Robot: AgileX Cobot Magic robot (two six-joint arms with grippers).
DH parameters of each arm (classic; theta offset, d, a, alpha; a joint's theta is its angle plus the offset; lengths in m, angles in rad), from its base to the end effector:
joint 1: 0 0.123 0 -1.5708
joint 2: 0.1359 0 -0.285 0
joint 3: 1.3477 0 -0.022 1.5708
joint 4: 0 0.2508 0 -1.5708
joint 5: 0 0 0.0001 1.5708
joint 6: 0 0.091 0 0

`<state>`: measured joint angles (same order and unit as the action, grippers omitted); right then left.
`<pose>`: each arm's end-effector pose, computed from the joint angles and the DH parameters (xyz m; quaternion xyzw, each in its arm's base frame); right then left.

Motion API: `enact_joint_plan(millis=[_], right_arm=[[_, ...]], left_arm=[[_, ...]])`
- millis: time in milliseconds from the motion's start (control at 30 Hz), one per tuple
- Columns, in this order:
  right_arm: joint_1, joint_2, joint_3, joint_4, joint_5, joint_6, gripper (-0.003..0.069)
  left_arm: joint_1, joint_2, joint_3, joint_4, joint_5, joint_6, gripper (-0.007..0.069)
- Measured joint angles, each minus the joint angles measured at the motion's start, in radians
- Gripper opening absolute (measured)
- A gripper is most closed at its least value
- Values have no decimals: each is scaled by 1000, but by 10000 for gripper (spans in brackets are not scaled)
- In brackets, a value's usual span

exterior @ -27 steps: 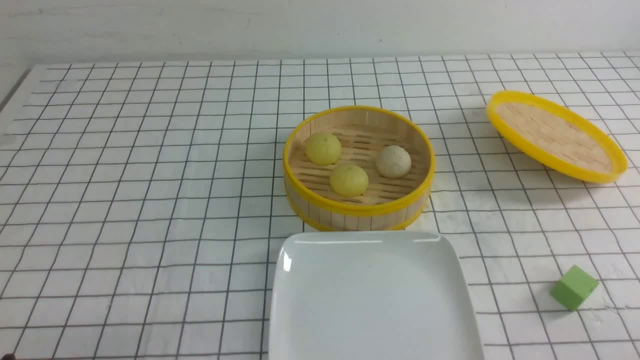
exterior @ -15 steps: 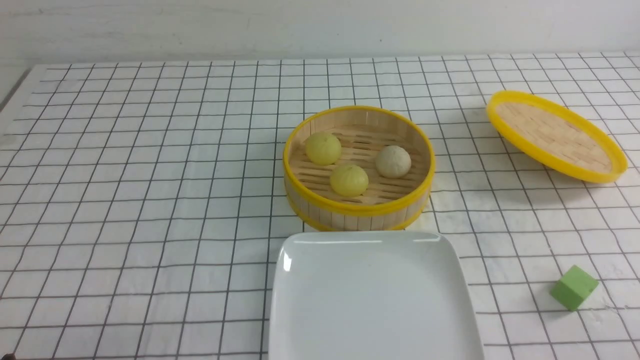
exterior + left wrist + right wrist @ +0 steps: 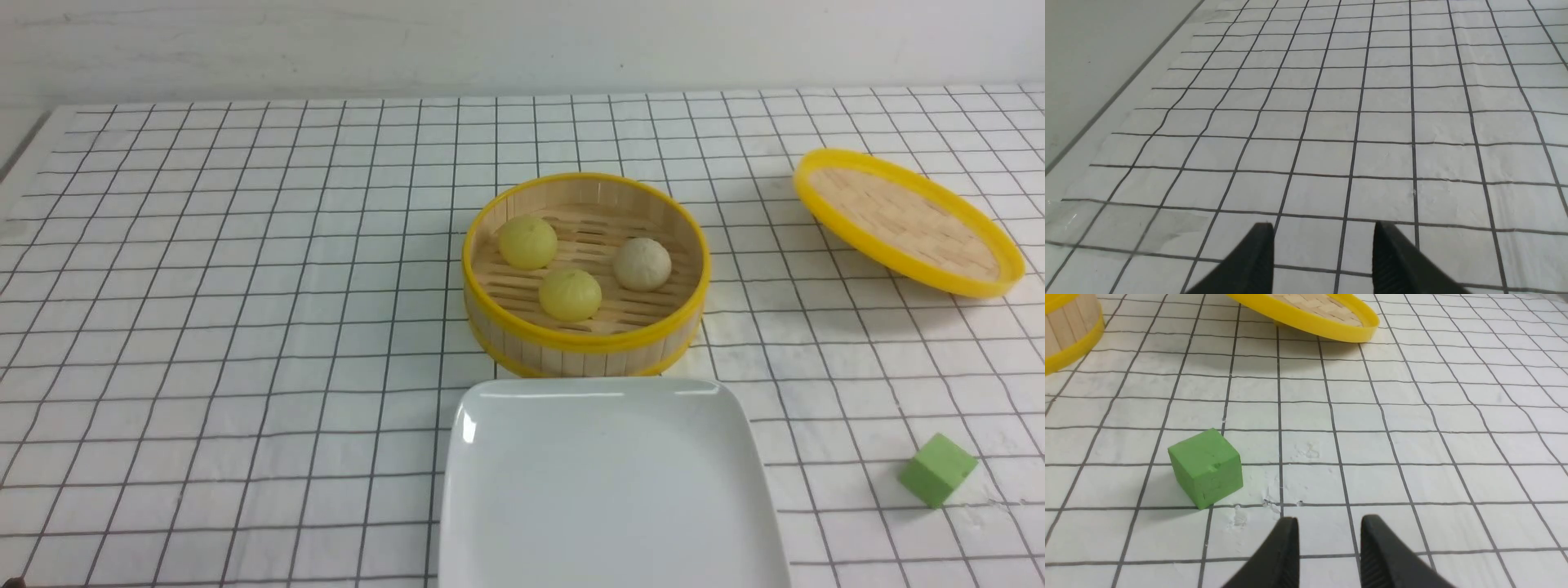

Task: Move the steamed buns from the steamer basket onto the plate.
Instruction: Use the right arm to grab the steamed stuffed bun that is closest to it

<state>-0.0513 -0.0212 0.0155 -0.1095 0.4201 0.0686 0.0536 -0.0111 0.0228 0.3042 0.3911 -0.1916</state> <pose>0.0504 -0.0067 0.1717 0.0211 0.8118 -0.0422 0.5820 0.0514 0.0132 0.1726 -0.0190 0.8038 0.0887 0.5879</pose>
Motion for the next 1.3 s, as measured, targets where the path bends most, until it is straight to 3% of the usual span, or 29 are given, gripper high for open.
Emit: enact_joint_plan(millis=[667,867,1000,1300], right_arm=[[0,0,0,0,0,0,239],[0,0,1,62,-37,89,239],[0,0,-81,96,-103,126,239],[0,0,-399,110,-90,128,239]], left_arm=[[0,0,0,0,0,0,355],[0,0,0,0,0,0,355],[0,0,0,0,0,0,355],[0,0,0,0,0,0,355]])
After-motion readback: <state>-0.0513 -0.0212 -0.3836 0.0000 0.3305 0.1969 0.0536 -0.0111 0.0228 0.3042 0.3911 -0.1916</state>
